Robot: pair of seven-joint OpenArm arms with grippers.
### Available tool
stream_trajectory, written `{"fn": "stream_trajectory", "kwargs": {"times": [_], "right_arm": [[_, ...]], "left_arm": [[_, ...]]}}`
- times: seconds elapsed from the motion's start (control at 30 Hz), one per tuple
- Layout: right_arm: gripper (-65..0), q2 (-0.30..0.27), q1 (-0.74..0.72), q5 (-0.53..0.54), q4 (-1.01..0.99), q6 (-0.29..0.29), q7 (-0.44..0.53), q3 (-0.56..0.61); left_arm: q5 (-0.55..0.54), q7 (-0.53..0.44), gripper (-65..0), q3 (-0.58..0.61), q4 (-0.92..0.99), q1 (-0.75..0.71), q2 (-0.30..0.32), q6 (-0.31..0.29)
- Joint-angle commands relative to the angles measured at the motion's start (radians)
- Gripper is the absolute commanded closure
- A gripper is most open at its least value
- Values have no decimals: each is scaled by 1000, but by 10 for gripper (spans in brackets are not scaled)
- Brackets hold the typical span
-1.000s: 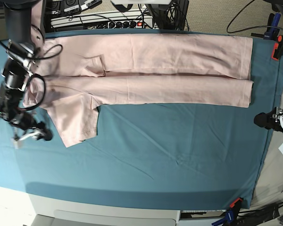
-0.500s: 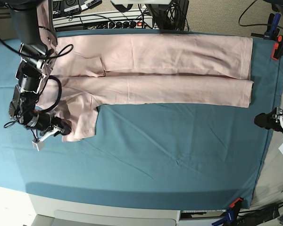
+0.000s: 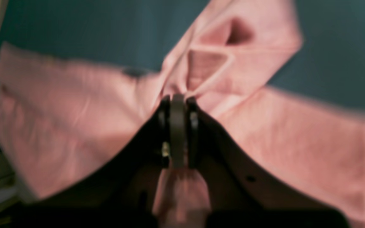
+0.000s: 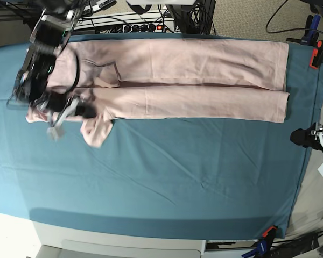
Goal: Fold the T-shirt properly
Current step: 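Fold the sleeve onto the folded shirt and open the right gripper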
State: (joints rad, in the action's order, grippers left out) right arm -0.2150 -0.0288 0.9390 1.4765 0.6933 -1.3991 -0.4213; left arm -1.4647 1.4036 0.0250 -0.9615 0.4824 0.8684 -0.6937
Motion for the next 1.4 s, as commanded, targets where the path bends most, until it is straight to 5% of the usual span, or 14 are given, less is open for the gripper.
{"fn": "stream_trajectory", "kwargs": {"times": [0.0,0.33,0.73,0.87,0.93,1.3,1.37], "right_arm": [[0,-2,22,44,59,5,12,-3],[0,32,316,48,429,5,16,-3],[0,33,426,127,480,5,11,-3],[-165,32,463,177,480,5,10,-2],[-185,32,481,198,480,5,3,10],[-180,35,494,328,503,5,3,315],[-63,46,491,304,566,5,3,288]], "left_arm": [[-19,-7,-236,-8,-9,27,26,-4],[-19,-7,-236,-8,-9,28,26,-4],[-19,-7,-236,-8,-9,28,27,-4],[-19,-7,-236,-8,-9,28,27,-4],[-19,-7,-236,-8,-10,28,27,-4],[-19,-7,-236,-8,-9,27,29,-4],[-19,-7,-236,-8,-9,27,32,-4]]}}
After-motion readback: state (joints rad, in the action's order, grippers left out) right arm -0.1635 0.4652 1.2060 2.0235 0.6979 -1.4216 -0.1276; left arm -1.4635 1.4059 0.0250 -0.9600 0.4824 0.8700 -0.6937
